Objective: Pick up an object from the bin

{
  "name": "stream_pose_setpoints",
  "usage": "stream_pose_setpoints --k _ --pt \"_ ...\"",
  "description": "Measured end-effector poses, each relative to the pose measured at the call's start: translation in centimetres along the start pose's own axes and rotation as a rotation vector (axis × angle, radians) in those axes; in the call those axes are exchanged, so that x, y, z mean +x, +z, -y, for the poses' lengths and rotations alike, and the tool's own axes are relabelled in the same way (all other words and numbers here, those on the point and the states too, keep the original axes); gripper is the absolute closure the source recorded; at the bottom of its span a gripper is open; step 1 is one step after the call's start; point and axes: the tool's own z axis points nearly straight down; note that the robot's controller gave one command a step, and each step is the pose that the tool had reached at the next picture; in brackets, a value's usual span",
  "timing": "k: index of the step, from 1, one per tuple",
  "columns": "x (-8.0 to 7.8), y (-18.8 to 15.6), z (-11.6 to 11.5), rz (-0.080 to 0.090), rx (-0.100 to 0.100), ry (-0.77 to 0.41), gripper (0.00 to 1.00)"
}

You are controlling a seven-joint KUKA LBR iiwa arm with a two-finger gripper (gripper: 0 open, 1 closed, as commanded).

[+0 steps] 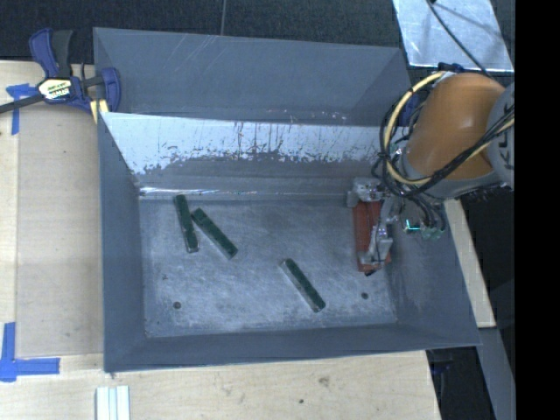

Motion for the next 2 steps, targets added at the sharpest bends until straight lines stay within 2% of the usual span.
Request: stream_pose_setpoints --k 1,2 --pt "0.29 6.0 4.52 -0.003 -0.003 -0.59 0.0" --pt "0.53 6.01 4.25 -0.016 -0.013 -0.593 1.0"
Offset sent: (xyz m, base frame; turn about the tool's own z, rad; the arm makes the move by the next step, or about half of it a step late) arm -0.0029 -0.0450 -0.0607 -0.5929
